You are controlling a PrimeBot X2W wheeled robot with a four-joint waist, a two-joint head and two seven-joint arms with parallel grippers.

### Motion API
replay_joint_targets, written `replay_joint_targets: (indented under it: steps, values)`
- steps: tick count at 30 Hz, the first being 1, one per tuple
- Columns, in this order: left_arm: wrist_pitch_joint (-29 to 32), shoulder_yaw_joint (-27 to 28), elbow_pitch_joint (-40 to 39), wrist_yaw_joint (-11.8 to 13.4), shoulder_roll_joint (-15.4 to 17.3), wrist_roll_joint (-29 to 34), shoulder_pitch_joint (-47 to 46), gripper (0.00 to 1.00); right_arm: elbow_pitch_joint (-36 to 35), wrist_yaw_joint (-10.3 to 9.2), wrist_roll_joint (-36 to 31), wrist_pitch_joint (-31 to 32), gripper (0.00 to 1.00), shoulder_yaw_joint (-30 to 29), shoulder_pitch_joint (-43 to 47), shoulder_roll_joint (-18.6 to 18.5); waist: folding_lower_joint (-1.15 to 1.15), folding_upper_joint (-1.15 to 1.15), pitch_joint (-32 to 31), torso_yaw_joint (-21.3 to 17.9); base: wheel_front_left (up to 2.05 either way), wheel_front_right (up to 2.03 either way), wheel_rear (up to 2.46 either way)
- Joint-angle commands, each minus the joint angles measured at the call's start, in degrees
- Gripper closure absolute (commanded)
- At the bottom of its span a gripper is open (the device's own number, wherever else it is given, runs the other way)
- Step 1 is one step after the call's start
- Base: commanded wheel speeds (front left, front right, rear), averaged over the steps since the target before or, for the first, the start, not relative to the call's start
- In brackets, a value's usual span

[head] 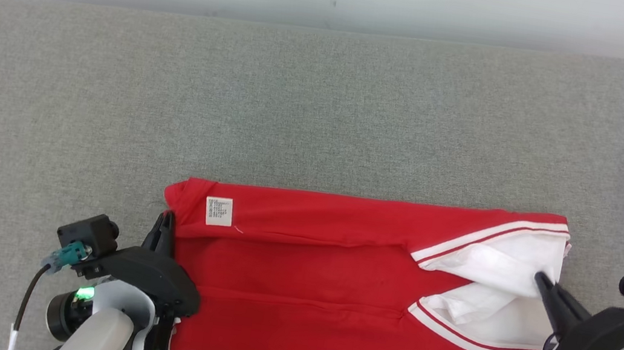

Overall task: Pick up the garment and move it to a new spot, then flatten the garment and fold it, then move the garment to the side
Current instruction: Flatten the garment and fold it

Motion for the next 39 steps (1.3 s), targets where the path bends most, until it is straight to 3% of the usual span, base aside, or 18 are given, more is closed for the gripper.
replay_joint_targets:
  steps: [1, 3, 4, 5, 9, 10, 11, 17, 20, 24, 29, 34, 39]
  values:
    - [-0.2, 0.1, 0.06, 0.24, 0.22, -0.47, 0.7, 0.79, -0.67, -0.15, -0.52, 0.58, 1.0, -0.49, 0.91, 0.14, 0.01, 0.0, -0.08, -0.04, 0.0, 0.0, 0.0]
    - [-0.13, 0.04, 0.12, 0.36, 0.38, -0.47, 1.22, 0.51, -1.97, -0.15, -1.38, 1.85, 1.0, -1.32, 2.28, 0.77, 0.01, 0.0, -0.22, -0.1, 0.0, 0.0, 0.0]
    - [0.0, 0.04, 0.13, 0.4, 0.44, -0.6, 1.51, 0.13, -2.4, -0.15, -1.93, 2.43, 1.0, -1.7, 2.81, 1.01, 0.01, 0.0, -0.29, -0.12, 0.0, 0.0, 0.0]
    - [0.08, 0.04, 0.14, 0.43, 0.53, -0.63, 1.74, 0.0, -2.83, -0.15, -2.26, 3.11, 1.0, -1.93, 3.37, 1.43, 0.01, 0.0, -0.37, -0.15, 0.0, 0.0, 0.0]
    - [-0.01, 0.05, 0.03, 0.18, 0.56, -1.11, 2.69, 0.0, -3.9, -0.15, -3.18, 5.81, 1.0, -2.9, 5.18, 2.76, 0.01, 0.0, -0.83, -0.04, 0.0, 0.0, 0.0]
    - [-0.65, 0.18, -0.27, -0.06, 0.6, -1.18, 2.9, 0.0, -4.26, -0.15, -3.5, 6.27, 0.18, -3.24, 5.48, 3.02, 0.01, 0.0, -0.98, 0.0, 0.0, 0.0, 0.0]
    - [-1.02, 0.08, -0.66, -0.49, 0.81, -0.93, 3.21, 0.0, -4.47, -0.15, -3.78, 6.42, 0.0, -3.88, 5.65, 3.55, 0.01, 0.0, -1.14, 0.04, 0.0, 0.0, 0.0]
    - [-4.66, 1.54, -5.67, -3.16, 2.84, 2.44, 6.35, 0.0, -6.22, -0.15, -5.58, 6.43, 0.0, -5.66, 6.08, 5.2, 0.01, 0.0, -2.12, 0.48, 0.0, 0.0, 0.0]
    - [-5.08, 4.61, -11.63, -4.6, 4.18, 7.48, 8.28, 0.0, -6.77, -0.15, -6.32, 6.44, 0.0, -7.22, 6.63, 5.7, 0.01, 0.0, -2.91, 1.0, 0.0, 0.0, 0.0]
    - [-5.02, 10.78, -20.8, -7.4, 2.64, 15.99, 13.71, 0.0, -7.33, -0.15, -6.99, 6.42, 0.0, -9.74, 7.1, 6.5, 0.01, 0.0, -3.97, 1.79, 0.0, 0.0, 0.0]
    - [-5.03, 16.57, -27.1, -12.81, -0.11, 24.36, 18.54, 0.0, -6.1, -0.15, -7.96, 7.07, 0.0, -11.98, 6.6, 6.92, 0.01, 0.0, -4.83, 2.51, 0.0, 0.0, 0.0]
    - [-5.04, 20.49, -28.03, -16.77, -2.02, 29.58, 21.51, 0.0, -2.11, -0.15, -10.25, 6.36, 0.0, -13.95, 4.89, 7.35, 0.01, 0.0, -4.87, 2.89, 0.0, 0.0, 0.0]
    - [-5.05, 22.27, -28.13, -18.19, -2.91, 31.88, 23.13, 0.0, 1.49, -0.15, -10.89, 5.31, 0.0, -14.98, 3.22, 8.02, 0.01, 0.0, -4.53, 3.21, 0.0, 0.0, 0.0]
